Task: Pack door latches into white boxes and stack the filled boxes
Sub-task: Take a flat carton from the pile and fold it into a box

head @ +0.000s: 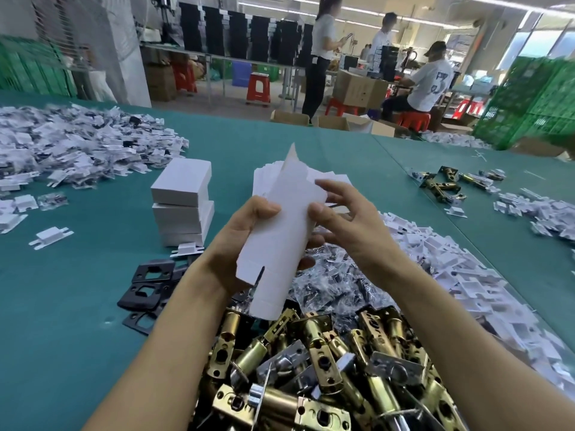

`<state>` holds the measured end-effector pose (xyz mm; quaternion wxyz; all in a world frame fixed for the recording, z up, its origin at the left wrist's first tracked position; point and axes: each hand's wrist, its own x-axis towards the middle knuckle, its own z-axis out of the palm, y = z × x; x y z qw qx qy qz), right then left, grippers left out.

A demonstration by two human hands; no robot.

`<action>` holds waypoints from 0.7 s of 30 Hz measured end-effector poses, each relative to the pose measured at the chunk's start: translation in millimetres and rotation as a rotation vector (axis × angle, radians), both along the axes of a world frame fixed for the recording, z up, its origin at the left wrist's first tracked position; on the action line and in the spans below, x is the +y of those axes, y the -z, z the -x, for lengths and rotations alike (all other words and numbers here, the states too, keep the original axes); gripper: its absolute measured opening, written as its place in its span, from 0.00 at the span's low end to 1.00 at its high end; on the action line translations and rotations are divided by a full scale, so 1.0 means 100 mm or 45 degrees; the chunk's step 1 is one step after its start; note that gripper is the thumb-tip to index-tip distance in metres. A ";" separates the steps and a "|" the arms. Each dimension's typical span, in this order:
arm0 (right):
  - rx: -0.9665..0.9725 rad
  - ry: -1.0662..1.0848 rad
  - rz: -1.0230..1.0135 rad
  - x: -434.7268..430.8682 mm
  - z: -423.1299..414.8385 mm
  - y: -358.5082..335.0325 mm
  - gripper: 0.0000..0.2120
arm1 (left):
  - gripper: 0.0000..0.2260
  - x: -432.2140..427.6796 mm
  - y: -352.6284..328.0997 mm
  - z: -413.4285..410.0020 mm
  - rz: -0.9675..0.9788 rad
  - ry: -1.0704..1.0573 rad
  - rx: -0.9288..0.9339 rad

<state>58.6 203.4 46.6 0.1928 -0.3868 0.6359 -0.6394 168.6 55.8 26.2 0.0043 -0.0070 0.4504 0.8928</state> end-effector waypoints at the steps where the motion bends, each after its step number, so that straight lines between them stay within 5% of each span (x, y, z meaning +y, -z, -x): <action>1: -0.097 -0.055 0.020 -0.01 -0.01 0.01 0.19 | 0.29 0.01 0.00 -0.01 0.024 0.012 0.029; 8: -0.181 -0.168 0.092 0.05 -0.08 0.05 0.22 | 0.20 0.07 0.03 -0.02 0.113 -0.076 -0.029; 14: -0.393 -0.271 0.281 0.10 -0.07 0.06 0.30 | 0.34 0.08 0.02 -0.02 -0.047 0.113 0.013; 21: -0.486 -0.155 0.337 0.08 -0.07 0.14 0.15 | 0.34 0.08 0.06 -0.03 0.003 0.215 0.020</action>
